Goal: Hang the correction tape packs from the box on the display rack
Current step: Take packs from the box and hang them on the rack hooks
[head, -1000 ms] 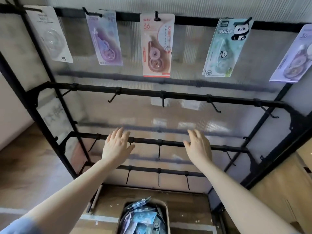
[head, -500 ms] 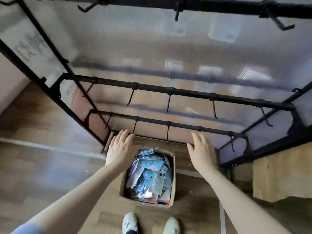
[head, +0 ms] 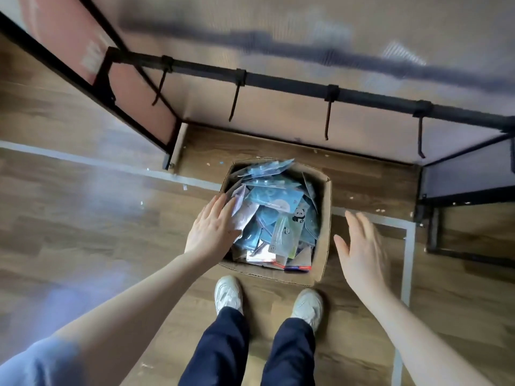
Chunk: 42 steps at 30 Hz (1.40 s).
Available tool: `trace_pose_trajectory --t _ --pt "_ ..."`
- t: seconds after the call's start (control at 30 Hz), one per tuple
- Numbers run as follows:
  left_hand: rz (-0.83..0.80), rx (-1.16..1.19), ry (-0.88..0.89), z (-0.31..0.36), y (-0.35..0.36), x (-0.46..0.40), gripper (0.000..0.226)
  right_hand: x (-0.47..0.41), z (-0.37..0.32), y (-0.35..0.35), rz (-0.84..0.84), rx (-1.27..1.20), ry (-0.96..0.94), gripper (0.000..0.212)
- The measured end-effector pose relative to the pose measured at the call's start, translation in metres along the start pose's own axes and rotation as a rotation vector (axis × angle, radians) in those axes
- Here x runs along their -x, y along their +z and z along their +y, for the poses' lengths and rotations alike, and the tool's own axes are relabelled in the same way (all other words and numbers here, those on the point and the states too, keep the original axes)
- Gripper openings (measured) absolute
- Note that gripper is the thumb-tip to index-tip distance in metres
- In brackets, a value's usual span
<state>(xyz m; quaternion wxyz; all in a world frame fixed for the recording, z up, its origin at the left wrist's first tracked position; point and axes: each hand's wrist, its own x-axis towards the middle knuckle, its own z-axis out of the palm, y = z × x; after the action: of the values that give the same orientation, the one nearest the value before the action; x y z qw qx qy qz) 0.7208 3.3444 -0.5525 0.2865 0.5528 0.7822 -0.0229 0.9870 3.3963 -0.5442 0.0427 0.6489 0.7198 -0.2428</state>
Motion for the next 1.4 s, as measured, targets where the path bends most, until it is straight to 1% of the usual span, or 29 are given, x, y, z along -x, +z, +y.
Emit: trace_pose_trajectory --t 0.17,0.4,0.57,0.67,0.8,0.93,1.0,1.07,1.17,1.2,1.27,1.3,1.4 --pt "-0.028 0.0 0.012 -0.02 0.035 -0.032 0.07 -0.013 0.005 0.042 -0.061 0.024 0.025 0.052" --pt "-0.096 0.054 0.001 -0.029 0.077 -0.069 0.071 -0.033 0.014 0.075 -0.11 0.035 0.051 0.053" --pt "-0.109 0.107 -0.069 -0.032 0.1 -0.101 0.072 -0.049 0.022 0.098 -0.14 0.03 0.076 0.053" --pt "-0.129 0.146 -0.081 -0.034 0.113 -0.117 0.071 -0.059 0.026 0.11 -0.145 0.024 0.075 0.052" --pt "-0.178 0.144 -0.15 -0.031 0.123 -0.129 0.065 -0.07 0.029 0.121 -0.142 0.011 0.067 0.051" --pt "-0.089 0.099 -0.198 -0.03 0.127 -0.133 0.048 -0.078 0.032 0.128 -0.138 0.009 0.046 0.051" --pt "-0.058 0.066 -0.206 -0.03 0.126 -0.131 0.046 -0.082 0.033 0.129 -0.14 0.008 0.038 0.051" --pt "-0.028 0.057 -0.177 -0.031 0.128 -0.124 0.042 -0.085 0.031 0.128 -0.146 0.006 0.041 0.051" --pt "-0.019 0.121 -0.066 -0.034 0.136 -0.109 0.034 -0.089 0.024 0.123 -0.158 -0.01 0.052 0.051" --pt "-0.052 0.149 -0.032 -0.037 0.14 -0.104 0.039 -0.09 0.021 0.121 -0.164 -0.019 0.055 0.051" --pt "-0.135 0.185 0.025 -0.046 0.145 -0.099 0.059 -0.093 0.015 0.119 -0.178 -0.04 0.05 0.05" --pt "-0.155 0.206 0.05 -0.052 0.145 -0.1 0.065 -0.095 0.013 0.118 -0.185 -0.051 0.047 0.05" --pt "-0.196 0.237 0.119 -0.065 0.14 -0.107 0.068 -0.105 0.005 0.119 -0.21 -0.112 0.067 0.05"
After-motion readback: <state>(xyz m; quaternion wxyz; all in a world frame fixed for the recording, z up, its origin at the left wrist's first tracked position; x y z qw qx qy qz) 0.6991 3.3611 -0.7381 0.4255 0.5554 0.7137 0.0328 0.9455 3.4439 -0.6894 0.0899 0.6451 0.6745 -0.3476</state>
